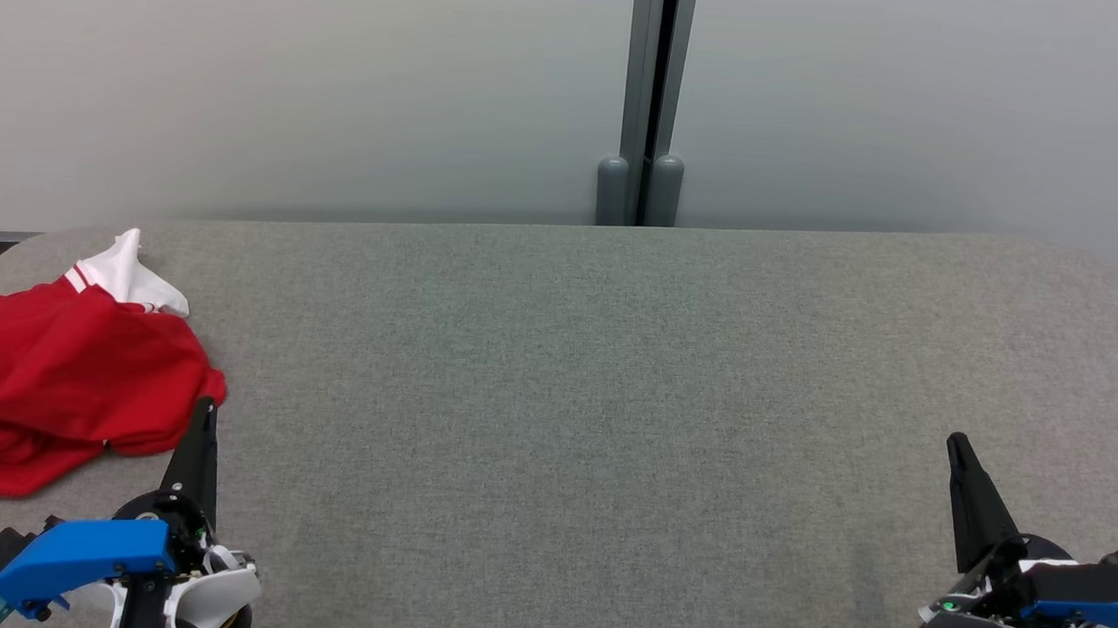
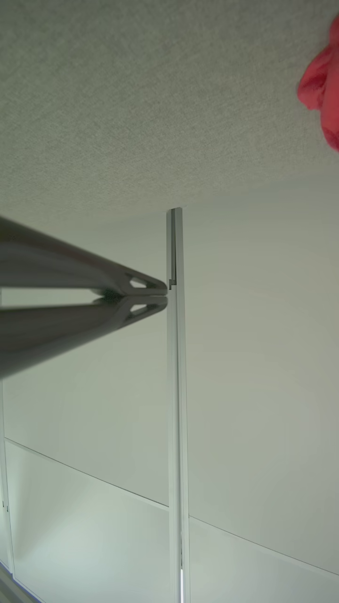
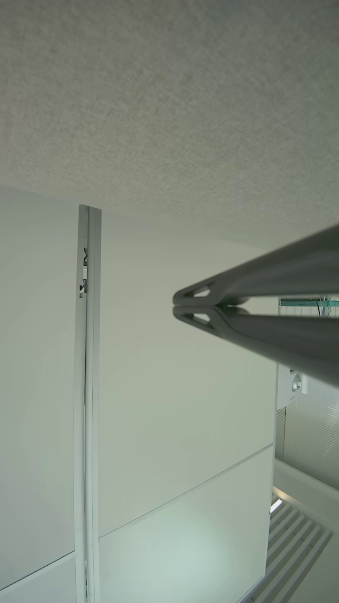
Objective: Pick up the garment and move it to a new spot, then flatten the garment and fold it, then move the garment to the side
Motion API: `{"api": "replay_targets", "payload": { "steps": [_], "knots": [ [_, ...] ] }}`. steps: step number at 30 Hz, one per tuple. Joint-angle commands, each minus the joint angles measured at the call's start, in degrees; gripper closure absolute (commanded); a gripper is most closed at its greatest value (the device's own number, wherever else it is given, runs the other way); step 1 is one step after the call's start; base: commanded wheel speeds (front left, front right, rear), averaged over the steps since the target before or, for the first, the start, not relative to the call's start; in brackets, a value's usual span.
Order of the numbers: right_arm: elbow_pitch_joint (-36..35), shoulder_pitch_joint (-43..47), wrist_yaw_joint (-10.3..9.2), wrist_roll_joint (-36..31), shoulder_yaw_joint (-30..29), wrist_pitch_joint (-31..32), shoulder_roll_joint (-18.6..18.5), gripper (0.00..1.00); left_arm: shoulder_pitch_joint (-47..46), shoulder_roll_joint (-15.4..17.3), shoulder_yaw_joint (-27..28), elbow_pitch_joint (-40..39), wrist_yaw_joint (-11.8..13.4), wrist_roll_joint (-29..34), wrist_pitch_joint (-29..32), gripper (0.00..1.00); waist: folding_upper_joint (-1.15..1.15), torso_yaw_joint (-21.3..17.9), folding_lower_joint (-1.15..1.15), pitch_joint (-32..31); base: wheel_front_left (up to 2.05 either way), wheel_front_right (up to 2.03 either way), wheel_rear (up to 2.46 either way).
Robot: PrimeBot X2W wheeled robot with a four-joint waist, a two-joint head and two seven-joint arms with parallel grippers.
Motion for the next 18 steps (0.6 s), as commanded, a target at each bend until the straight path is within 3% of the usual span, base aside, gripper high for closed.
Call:
{"api": "replay_targets", "payload": {
  "steps": [1,18],
  "knots": [
    [-0.09,-0.79,0.19,-0.15,-0.06,0.03,0.04,1.00,-0.49,-0.11,-0.05,-0.14,-0.22,0.08,0.07,1.00,0.00,0.00,0.00,0.00,0.00,0.00,0.00],
    [-0.09,-0.79,0.19,-0.15,-0.06,0.03,0.04,1.00,-0.50,-0.11,-0.06,-0.14,-0.22,0.08,0.07,1.00,0.00,0.00,0.00,0.00,0.00,0.00,0.00]
  ]
}}
